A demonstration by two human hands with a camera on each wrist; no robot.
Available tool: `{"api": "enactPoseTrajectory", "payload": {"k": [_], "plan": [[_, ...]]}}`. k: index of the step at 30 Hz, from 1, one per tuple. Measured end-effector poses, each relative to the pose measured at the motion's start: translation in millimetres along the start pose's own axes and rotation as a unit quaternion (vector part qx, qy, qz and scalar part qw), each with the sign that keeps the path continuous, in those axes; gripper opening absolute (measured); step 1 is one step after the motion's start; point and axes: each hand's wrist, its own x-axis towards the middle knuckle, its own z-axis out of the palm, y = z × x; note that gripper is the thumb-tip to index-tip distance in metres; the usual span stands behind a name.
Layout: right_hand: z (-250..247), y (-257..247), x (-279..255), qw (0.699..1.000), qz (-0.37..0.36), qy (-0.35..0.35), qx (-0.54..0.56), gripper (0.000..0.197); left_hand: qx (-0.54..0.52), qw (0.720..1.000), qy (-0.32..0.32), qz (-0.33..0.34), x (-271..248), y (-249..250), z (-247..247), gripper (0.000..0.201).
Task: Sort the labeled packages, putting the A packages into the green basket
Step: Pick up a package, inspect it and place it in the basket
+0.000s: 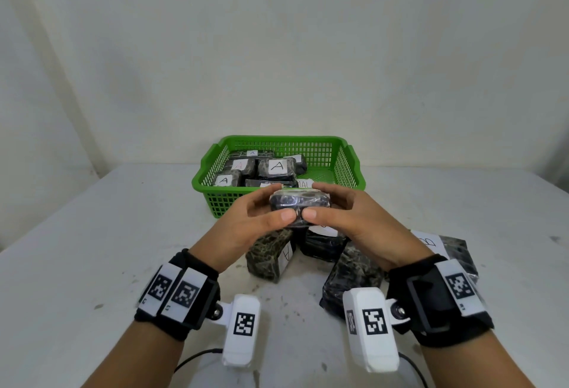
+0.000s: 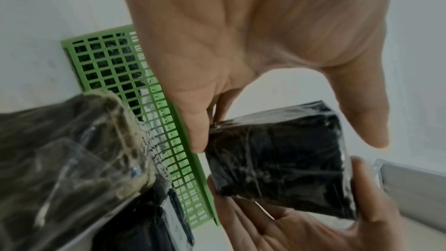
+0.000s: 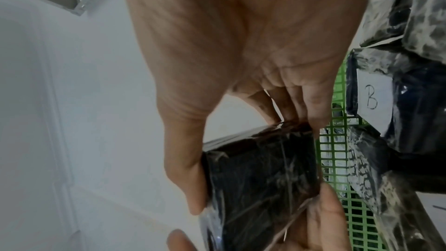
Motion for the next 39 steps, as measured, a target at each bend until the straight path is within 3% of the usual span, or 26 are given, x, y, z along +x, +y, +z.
{"api": "enactPoseTrajectory", "payload": {"k": [10, 14, 19, 21, 24, 28, 34, 39], "plan": [[-1, -1, -1, 1.000, -0.001, -0.015, -0.005, 0.107, 0.012, 1.000, -0.011, 0.021, -1, 3, -4, 0.116], [1, -7, -6, 0.997, 0.039, -0.052, 0.037, 0.066, 0.027, 0.998, -0.008, 0.050, -2, 4, -4, 0.115], [3, 0, -1, 0.996, 0.057, -0.008, 0.061, 0.038, 0.045, 0.997, -0.025, 0.065, -2, 2, -1, 0.123], [2, 3, -1, 0.998, 0.041, 0.012, 0.035, 0.039, 0.041, 0.997, 0.018, 0.067, -1, 4, 2, 0.106], [3, 3, -2, 1.000, 0.009, 0.026, -0.007, 0.049, 0.060, 0.991, 0.082, 0.090, 1, 5, 6, 0.057], [3, -2, -3, 1.000, 0.014, 0.009, -0.014, 0.048, 0.062, 0.984, 0.106, 0.129, 1, 4, 1, 0.063], [2, -6, -6, 0.996, 0.068, -0.040, 0.043, 0.045, 0.089, 0.982, 0.052, 0.160, 0, 1, 2, 0.057], [2, -6, -7, 0.995, 0.071, -0.050, 0.052, 0.023, 0.096, 0.980, 0.026, 0.174, -2, 3, 0, 0.056]]}}
